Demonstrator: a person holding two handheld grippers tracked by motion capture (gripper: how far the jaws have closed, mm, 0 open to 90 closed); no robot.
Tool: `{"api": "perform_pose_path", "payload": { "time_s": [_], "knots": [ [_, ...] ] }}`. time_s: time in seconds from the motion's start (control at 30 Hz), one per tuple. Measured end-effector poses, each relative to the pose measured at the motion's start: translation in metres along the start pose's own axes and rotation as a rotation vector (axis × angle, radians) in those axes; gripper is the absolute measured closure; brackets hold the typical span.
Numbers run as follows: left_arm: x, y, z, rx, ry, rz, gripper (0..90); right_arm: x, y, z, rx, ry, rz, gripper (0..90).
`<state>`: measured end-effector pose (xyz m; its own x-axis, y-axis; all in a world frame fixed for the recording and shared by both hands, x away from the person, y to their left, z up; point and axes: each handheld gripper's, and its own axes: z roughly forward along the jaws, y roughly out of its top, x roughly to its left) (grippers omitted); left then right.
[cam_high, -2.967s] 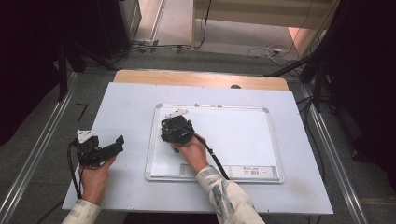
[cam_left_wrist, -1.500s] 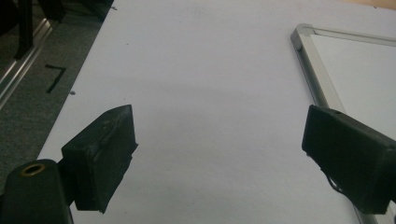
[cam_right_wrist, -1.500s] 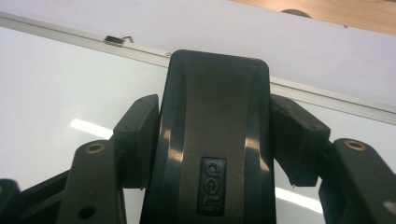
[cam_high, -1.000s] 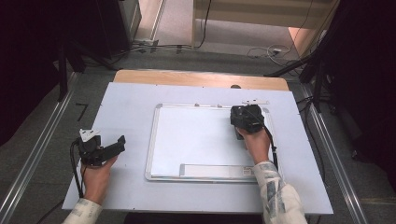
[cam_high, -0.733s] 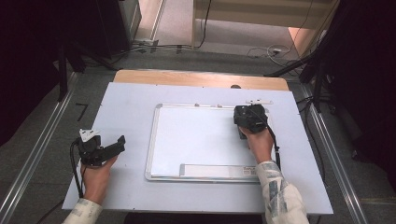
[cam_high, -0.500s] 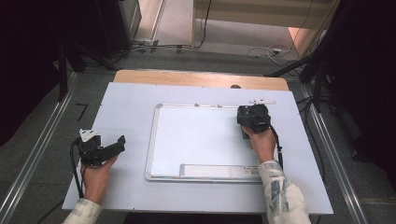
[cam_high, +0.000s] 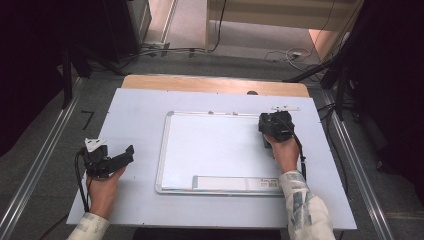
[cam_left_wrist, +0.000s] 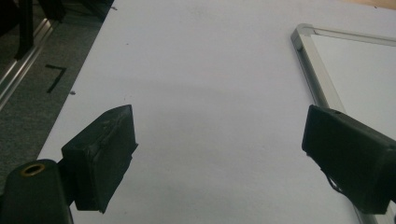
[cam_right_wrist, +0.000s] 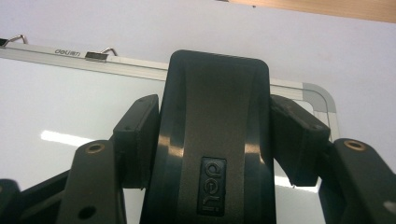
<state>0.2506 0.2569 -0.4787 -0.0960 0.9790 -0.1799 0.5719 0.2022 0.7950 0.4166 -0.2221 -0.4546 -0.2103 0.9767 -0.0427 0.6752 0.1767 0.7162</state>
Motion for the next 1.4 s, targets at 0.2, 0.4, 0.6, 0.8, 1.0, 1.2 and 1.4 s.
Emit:
{"api": "perform_pose_path", "payload": {
  "time_s": [0.2,0.4,0.6,0.8,1.0,1.2,1.4],
  "knots": [
    [0.000,0.000,0.000,0.001,0.001,-0.001,10.0,-0.008,0.000,0.003,0.004,-0.018,0.005,36.0],
    [0.000,0.000,0.000,0.001,0.002,-0.001,10.0,-0.016,0.000,0.005,0.009,-0.040,0.015,36.0],
    [0.000,0.000,0.000,0.001,0.002,-0.001,10.0,-0.024,0.000,0.010,0.020,-0.059,0.015,35.9],
    [0.000,0.000,0.000,0.002,0.004,0.000,10.0,-0.032,0.001,0.015,0.030,-0.076,0.022,35.9],
    [0.000,0.000,0.001,0.007,0.002,0.005,10.0,-0.035,0.002,0.019,0.037,-0.081,0.024,35.9],
    [0.000,0.000,0.001,0.008,0.003,0.004,10.0,-0.036,0.003,0.021,0.037,-0.080,0.026,35.9],
    [0.000,0.000,0.001,0.007,0.002,0.004,10.0,-0.037,0.003,0.026,0.044,-0.076,0.026,35.9]
  ]
}}
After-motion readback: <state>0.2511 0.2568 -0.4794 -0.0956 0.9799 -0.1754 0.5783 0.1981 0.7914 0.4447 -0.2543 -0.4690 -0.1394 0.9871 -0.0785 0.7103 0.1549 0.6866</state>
